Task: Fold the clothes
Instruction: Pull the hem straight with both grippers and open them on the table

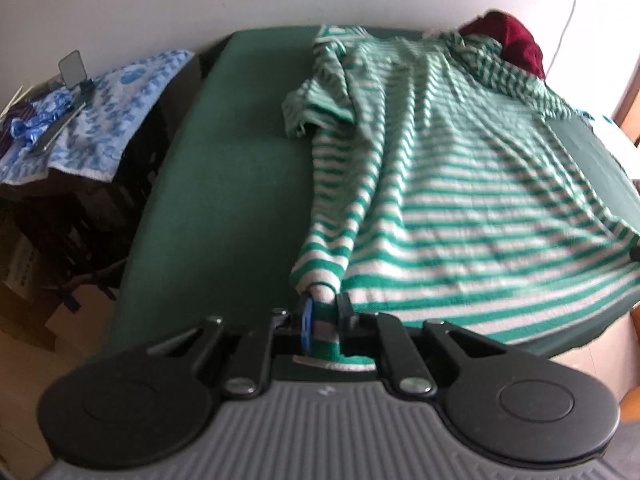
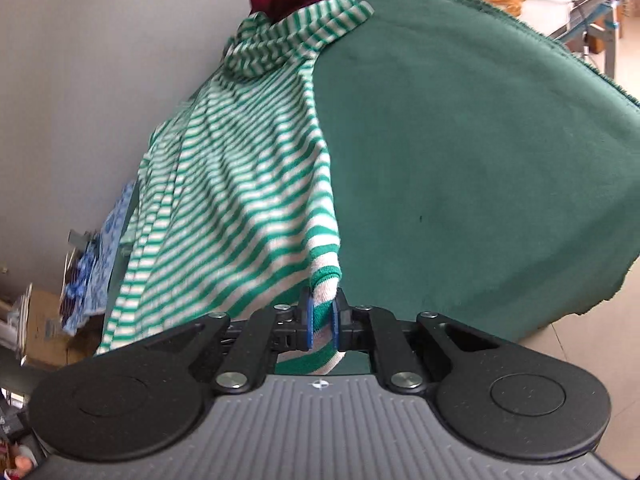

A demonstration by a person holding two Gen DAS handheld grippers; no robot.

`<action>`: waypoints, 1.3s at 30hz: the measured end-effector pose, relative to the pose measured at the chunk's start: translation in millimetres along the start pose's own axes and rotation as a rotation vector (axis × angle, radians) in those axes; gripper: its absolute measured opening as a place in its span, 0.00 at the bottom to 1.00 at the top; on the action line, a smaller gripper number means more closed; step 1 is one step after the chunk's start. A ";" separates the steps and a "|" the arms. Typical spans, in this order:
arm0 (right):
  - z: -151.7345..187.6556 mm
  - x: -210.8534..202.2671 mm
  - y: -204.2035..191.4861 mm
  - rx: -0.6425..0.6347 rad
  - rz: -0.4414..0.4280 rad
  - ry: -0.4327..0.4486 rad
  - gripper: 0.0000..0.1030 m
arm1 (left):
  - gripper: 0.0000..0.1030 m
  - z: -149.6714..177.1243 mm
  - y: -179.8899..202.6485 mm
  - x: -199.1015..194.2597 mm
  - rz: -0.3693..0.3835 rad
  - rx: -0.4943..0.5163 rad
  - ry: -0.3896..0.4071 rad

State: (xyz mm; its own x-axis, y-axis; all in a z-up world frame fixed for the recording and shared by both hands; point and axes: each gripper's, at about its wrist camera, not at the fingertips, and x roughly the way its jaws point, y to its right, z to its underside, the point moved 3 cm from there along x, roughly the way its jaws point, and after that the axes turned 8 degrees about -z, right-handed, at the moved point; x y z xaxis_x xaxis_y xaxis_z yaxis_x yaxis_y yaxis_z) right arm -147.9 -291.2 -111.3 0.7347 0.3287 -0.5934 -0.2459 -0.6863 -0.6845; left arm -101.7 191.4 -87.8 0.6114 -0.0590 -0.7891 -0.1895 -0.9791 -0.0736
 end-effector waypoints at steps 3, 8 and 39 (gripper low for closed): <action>-4.8 -7.0 -4.1 -0.003 -0.006 0.025 0.19 | 0.11 -18.4 -7.4 -0.7 0.015 -0.036 0.029; 5.4 -18.3 -25.5 -0.327 0.124 0.015 0.39 | 0.13 -28.3 -7.6 10.9 0.004 -0.035 0.003; 89.7 0.7 -43.2 -0.940 0.306 -0.031 0.26 | 0.21 -40.6 12.8 26.8 -0.018 0.060 -0.022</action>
State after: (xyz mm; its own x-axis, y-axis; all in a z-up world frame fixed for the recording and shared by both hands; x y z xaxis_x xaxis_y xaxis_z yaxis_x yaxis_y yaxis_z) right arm -193.5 -203.1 -120.1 0.7030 0.0587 -0.7087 0.1892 -0.9761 0.1069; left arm -56.6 169.3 -85.1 0.5980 -0.0367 -0.8007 -0.2247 -0.9666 -0.1235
